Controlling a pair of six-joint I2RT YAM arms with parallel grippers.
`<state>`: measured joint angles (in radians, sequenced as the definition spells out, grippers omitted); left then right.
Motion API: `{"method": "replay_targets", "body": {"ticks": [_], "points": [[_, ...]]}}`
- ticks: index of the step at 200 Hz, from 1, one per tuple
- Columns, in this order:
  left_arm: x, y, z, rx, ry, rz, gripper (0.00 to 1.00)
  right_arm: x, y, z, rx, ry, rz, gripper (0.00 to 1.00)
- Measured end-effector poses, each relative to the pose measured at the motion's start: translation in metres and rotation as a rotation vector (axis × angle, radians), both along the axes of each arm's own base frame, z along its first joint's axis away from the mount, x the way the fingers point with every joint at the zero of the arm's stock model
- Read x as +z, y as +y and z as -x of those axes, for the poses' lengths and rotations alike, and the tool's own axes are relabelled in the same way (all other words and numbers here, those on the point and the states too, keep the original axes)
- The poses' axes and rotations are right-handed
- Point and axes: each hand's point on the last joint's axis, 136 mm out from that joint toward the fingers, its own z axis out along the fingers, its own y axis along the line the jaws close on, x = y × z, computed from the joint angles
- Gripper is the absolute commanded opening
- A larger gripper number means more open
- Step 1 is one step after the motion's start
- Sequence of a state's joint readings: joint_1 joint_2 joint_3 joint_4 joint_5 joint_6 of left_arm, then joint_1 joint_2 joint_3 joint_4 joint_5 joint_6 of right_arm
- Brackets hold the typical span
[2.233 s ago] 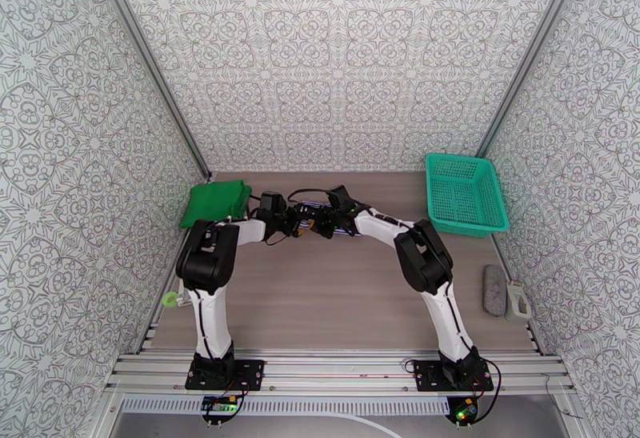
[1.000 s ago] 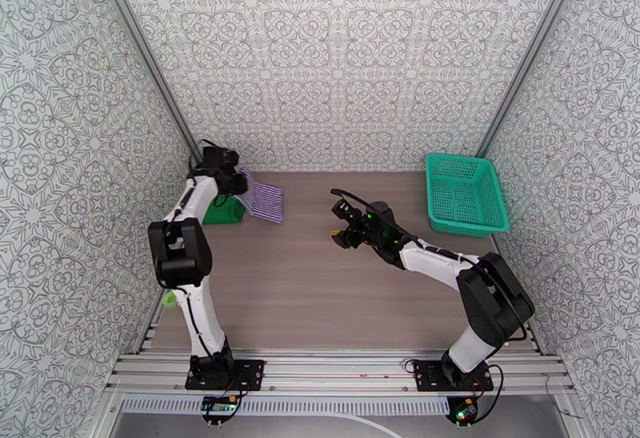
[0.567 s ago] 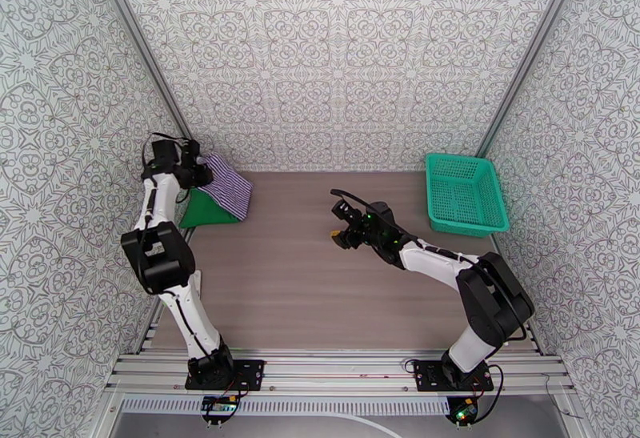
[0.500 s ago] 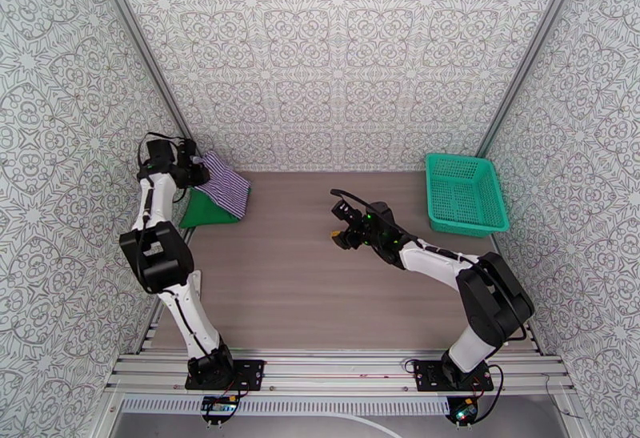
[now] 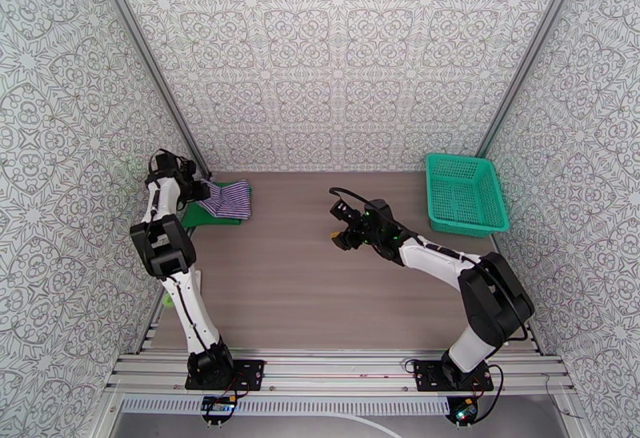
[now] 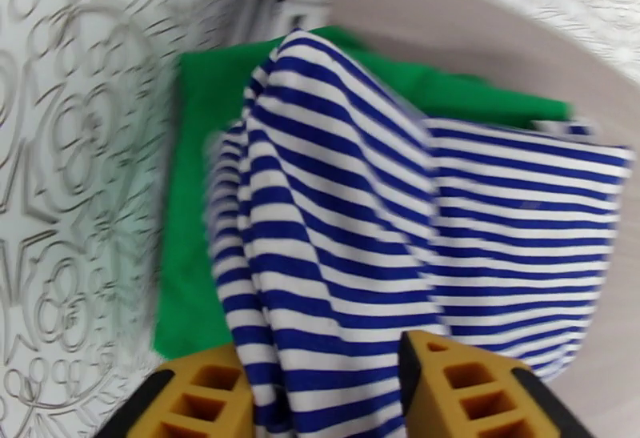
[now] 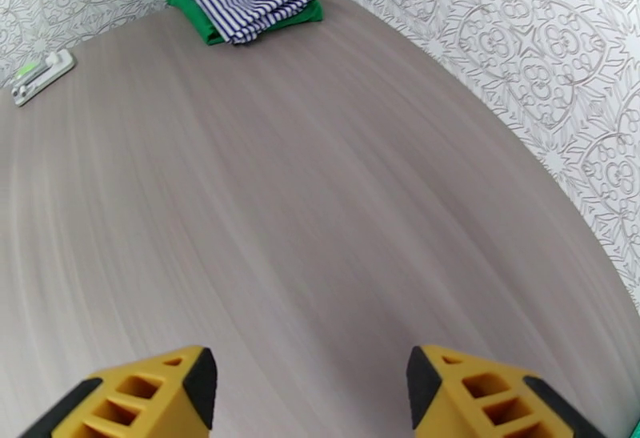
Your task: Fold and stack the mixed laundry pile
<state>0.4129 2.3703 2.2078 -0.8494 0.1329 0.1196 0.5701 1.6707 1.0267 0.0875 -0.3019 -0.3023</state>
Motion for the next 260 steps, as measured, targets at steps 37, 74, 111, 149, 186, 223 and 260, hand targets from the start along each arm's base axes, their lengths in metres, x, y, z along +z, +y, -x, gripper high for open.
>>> {"method": "replay_targets", "body": {"ticks": [37, 74, 111, 149, 186, 223, 260], "points": [[0.036, 0.021, -0.014, 0.099, -0.025, -0.181, 0.86, 0.000, -0.001, 0.007, 0.013, 0.027, -0.003, 0.69], [0.075, 0.014, -0.023, 0.134, -0.073, -0.258, 0.83, 0.021, -0.010, 0.019, -0.004, 0.004, -0.031, 0.68], [0.075, -0.041, -0.002, 0.081, -0.054, -0.152, 0.82, 0.033, -0.062, 0.026, -0.178, -0.002, -0.075, 0.69], [0.096, -0.160, 0.074, -0.042, -0.138, 0.006, 0.82, 0.025, -0.167, 0.029, -0.597, -0.027, -0.083, 0.74], [0.095, -0.243, 0.141, -0.169, -0.300, 0.113, 0.82, 0.012, -0.273, 0.047, -0.993, -0.099, -0.123, 0.81], [0.020, -0.274, 0.202, -0.251, -0.229, 0.133, 0.84, -0.021, -0.298, 0.038, -1.073, -0.131, -0.115, 0.82], [0.009, -0.253, 0.223, -0.201, -0.290, 0.081, 0.84, -0.047, -0.296, 0.016, -1.012, -0.110, -0.137, 0.83]]}}
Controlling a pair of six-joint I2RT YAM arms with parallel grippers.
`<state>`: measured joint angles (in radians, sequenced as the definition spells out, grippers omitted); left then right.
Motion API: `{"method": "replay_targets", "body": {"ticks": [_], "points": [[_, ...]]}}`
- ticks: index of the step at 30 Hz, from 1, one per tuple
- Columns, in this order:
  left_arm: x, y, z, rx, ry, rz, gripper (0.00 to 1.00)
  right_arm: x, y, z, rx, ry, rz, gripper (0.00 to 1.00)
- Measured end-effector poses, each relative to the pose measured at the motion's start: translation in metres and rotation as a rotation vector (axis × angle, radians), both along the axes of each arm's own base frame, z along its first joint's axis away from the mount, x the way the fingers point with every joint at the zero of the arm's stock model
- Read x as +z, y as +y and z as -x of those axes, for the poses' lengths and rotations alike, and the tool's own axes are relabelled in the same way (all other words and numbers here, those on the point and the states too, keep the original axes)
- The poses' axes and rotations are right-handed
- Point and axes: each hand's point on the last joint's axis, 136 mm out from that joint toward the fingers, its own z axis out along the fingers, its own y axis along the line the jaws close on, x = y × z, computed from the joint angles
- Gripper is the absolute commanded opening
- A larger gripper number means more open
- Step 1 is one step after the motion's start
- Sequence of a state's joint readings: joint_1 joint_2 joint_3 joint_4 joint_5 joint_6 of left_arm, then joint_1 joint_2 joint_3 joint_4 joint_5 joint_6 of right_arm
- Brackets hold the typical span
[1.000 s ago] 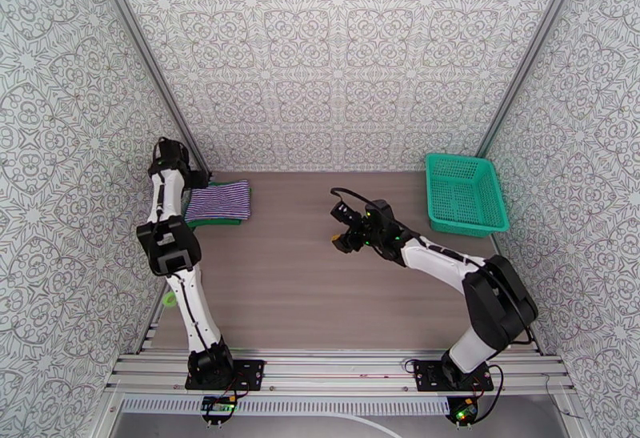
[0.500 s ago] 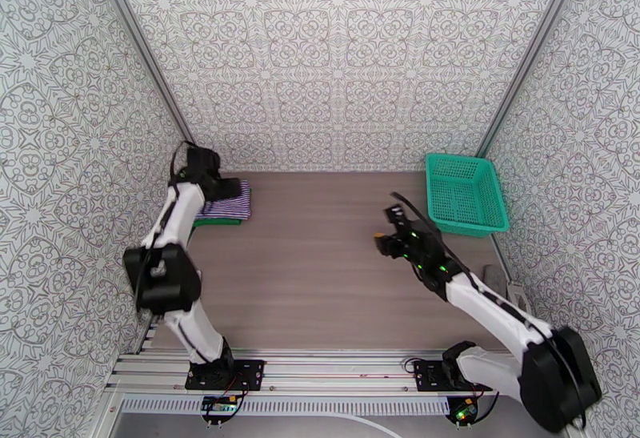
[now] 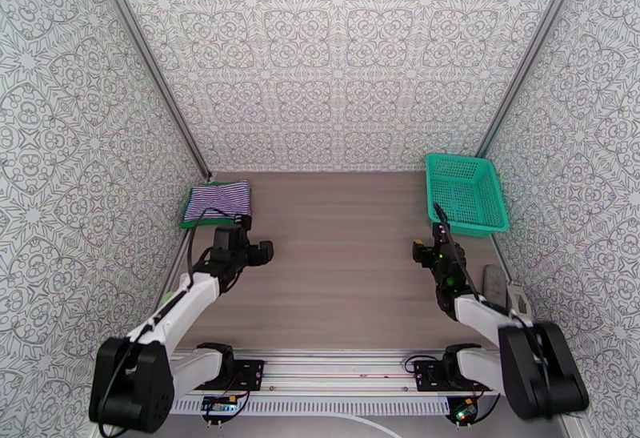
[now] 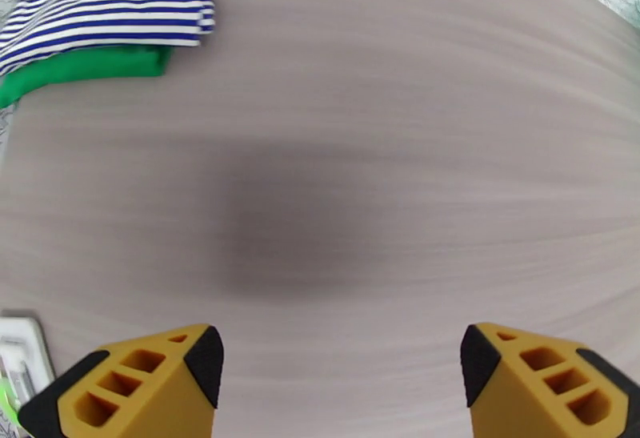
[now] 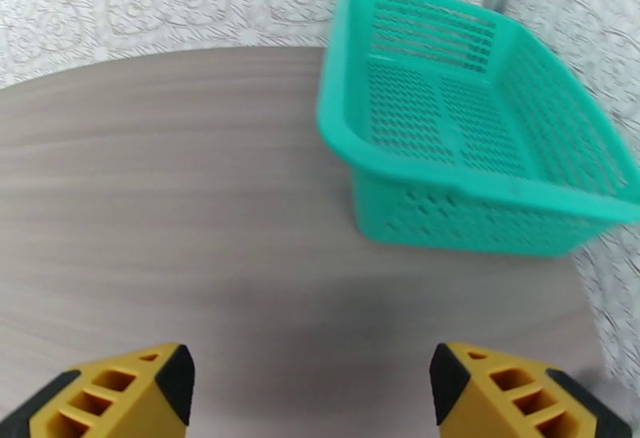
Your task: Fold and stack the mixed laundry pile
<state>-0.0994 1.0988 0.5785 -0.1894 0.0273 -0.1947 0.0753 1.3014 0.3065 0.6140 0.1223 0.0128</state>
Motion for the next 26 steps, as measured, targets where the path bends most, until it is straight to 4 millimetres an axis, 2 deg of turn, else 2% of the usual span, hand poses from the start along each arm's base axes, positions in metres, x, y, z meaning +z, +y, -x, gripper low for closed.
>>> {"method": "replay_targets", "body": {"ticks": [3, 6, 8, 10, 11, 13, 16, 18, 22, 26], "points": [[0.011, 0.018, -0.006, 0.036, -0.090, -0.018, 0.84, 0.000, -0.004, -0.015, 0.008, -0.058, -0.015, 0.85], [0.013, 0.037, -0.016, 0.065, -0.181, -0.052, 0.85, -0.016, -0.010, -0.019, -0.009, -0.044, -0.022, 0.91], [0.004, 0.049, -0.025, 0.082, -0.216, -0.061, 0.84, -0.012, -0.015, -0.022, -0.034, -0.057, -0.031, 0.99], [-0.017, 0.057, -0.033, 0.091, -0.190, -0.056, 0.82, -0.004, -0.016, -0.027, -0.047, -0.080, -0.035, 0.99], [-0.029, 0.059, -0.036, 0.087, -0.170, -0.057, 0.83, -0.001, -0.017, -0.028, -0.051, -0.089, -0.034, 0.99], [-0.040, 0.057, -0.043, 0.062, -0.166, -0.076, 0.85, 0.003, -0.019, -0.031, -0.061, -0.105, -0.034, 0.99], [-0.033, 0.048, -0.058, 0.011, -0.245, -0.102, 0.88, 0.004, -0.019, -0.031, -0.065, -0.107, -0.033, 0.99], [-0.030, 0.055, -0.066, 0.028, -0.320, -0.106, 0.90, 0.004, -0.020, -0.031, -0.065, -0.108, -0.032, 0.99], [-0.038, 0.070, -0.056, 0.076, -0.341, -0.112, 0.98, 0.005, -0.019, -0.032, -0.064, -0.107, -0.032, 0.99], [-0.023, 0.065, -0.067, 0.077, -0.381, -0.131, 0.99, 0.011, -0.018, -0.038, -0.053, -0.118, -0.032, 0.99]]}}
